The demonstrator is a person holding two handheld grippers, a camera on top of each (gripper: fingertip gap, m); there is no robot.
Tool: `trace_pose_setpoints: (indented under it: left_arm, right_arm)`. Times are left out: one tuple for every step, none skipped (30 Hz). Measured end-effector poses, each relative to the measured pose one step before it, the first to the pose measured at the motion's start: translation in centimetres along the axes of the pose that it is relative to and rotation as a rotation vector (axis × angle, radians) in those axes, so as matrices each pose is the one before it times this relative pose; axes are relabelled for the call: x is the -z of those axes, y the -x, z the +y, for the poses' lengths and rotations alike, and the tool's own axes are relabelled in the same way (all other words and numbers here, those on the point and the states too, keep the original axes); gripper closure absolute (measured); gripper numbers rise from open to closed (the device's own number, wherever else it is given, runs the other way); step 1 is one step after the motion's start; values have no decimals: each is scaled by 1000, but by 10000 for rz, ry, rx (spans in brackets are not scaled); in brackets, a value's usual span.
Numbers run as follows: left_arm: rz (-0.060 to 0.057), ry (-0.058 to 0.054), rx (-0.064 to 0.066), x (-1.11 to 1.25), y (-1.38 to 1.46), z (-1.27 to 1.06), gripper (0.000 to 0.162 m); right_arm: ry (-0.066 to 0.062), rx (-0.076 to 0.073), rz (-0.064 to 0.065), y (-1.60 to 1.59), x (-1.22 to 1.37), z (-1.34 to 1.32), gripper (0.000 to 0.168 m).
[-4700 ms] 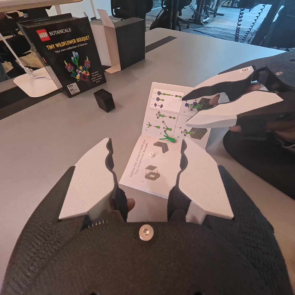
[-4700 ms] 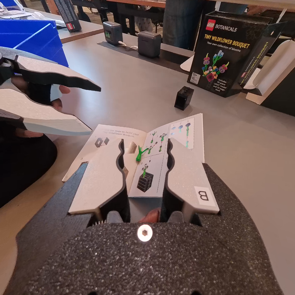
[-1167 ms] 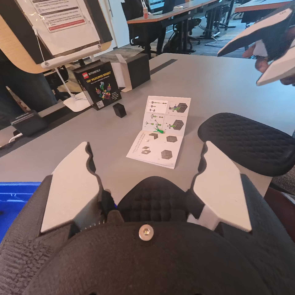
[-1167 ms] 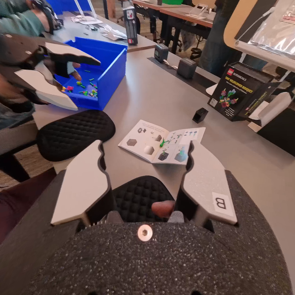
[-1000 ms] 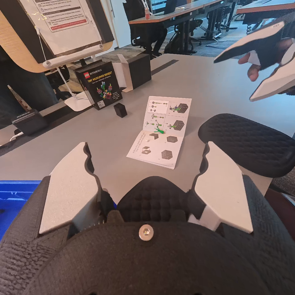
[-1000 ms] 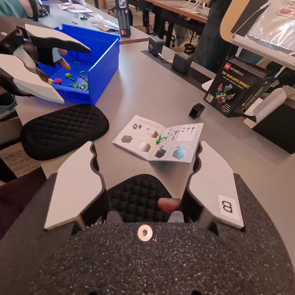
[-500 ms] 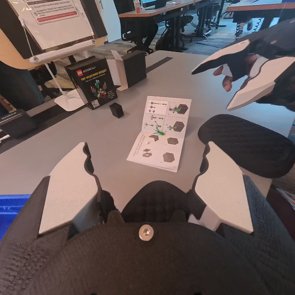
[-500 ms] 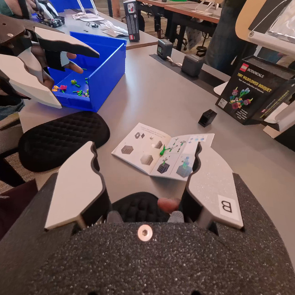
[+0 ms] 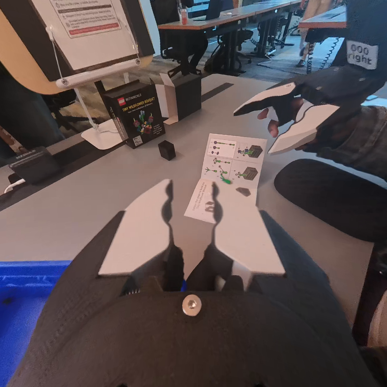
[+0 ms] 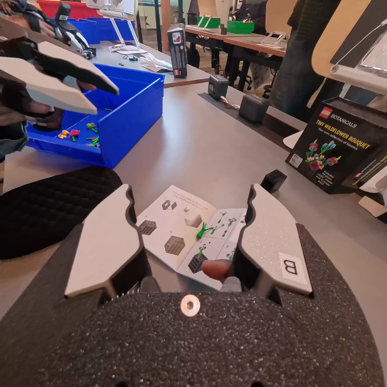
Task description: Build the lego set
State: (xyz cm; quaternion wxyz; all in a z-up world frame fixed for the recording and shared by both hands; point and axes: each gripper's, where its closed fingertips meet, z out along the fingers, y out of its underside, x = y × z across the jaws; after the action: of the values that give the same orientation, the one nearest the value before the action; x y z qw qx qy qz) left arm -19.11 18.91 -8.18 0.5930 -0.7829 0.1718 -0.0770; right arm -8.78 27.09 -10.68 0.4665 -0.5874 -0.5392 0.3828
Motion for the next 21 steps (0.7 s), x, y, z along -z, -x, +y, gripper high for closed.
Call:
trace_pose_setpoints:
  left_arm:
    - [-114,-29,-117,451,41,158,131]
    - [-11,61,-188,491,-69,197,136]
    - [-27,144,-80,450,-27,202,141]
    - [-58,210,-49,457,49,243,146]
    - [-117,105,-96,488,140,104,151]
    - [-167,9,-93,500,246,-48,156]
    - [-178,23,-45,496,354,-57,161]
    - [-127,85,-4,475,409,-3,160]
    - [-107,96,24,463,489,20,158]
    - [-119,65,60,473,590,-16,155]
    - [-68,73,119,446,571,21,152]
    - [38,213,163,399,439,213,145]
    - [37,368,160,336,432,419,136]
    - [-114,358,109,322,599,464,129]
    - [-206,249,22,278,644,389,122]
    - [-213,173,-48,265,566,321,116]
    - [-168,128,-84,227,455,265,114]
    - [-98,98,-111,180,337,221,113]
    - [-69,92,-96,133,295,206,112]
    - [-52,90,-59,101,318,182,110]
    - [-20,82,-20,32,308,164,109]
  right_arm:
    - [12,-66,27,66,29,403,65]
    - [11,-71,54,-19,103,375,67]
    - [-29,-92,78,-72,160,265,69]
    - [-46,-109,66,-84,194,173,73]
    - [-26,-72,31,-42,234,120,78]
    - [-11,8,49,-42,247,107,85]
    - [-4,72,131,-157,263,105,94]
    - [-15,96,195,-240,264,81,101]
    - [-42,97,131,-173,247,66,108]
    - [-96,31,31,-35,235,25,121]
    - [-139,-106,-7,18,167,-38,131]
    - [-117,-172,-38,49,105,0,136]
    - [-48,-111,-56,75,78,109,147]
    - [26,-17,3,-4,54,237,162]
    - [61,53,55,-64,49,284,168]
    - [64,41,112,-153,25,283,168]
    - [50,17,56,-94,18,215,168]
    - [56,-3,-20,-10,19,161,168]
    - [60,-23,6,-70,23,128,168]
    - [37,-36,76,-164,20,70,168]
    - [13,-24,52,-122,5,49,168]
